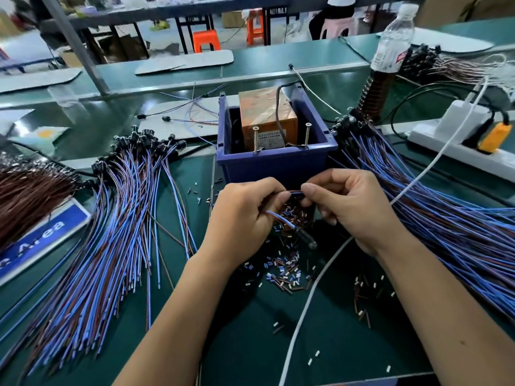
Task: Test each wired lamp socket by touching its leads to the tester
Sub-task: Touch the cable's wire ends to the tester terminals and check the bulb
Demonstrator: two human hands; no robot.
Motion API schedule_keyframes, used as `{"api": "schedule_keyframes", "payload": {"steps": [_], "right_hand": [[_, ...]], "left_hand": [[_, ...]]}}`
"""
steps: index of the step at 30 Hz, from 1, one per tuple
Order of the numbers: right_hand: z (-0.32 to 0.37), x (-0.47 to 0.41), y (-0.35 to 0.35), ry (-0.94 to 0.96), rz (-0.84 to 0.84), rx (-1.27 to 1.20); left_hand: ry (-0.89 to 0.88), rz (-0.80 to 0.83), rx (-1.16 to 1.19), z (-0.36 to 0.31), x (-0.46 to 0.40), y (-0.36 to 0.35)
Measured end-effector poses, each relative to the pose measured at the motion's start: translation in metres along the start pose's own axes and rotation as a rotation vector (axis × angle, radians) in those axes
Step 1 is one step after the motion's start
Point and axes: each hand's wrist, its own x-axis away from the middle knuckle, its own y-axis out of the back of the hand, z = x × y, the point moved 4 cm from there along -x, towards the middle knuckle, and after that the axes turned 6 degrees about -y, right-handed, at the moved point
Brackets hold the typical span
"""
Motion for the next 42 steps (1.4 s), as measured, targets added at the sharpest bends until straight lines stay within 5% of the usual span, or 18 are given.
{"api": "schedule_keyframes", "payload": {"steps": [35,42], "right_hand": [[0.004,0.004,-0.003,-0.042,0.071,-0.062],[0.004,0.000,0.019,-0.037,-0.093,-0.147]], "left_hand": [[0.094,-0.052,0.180,-0.004,0.003,-0.003],[0.194,-0.187,0.310,0.008,0.003,0.017]]}}
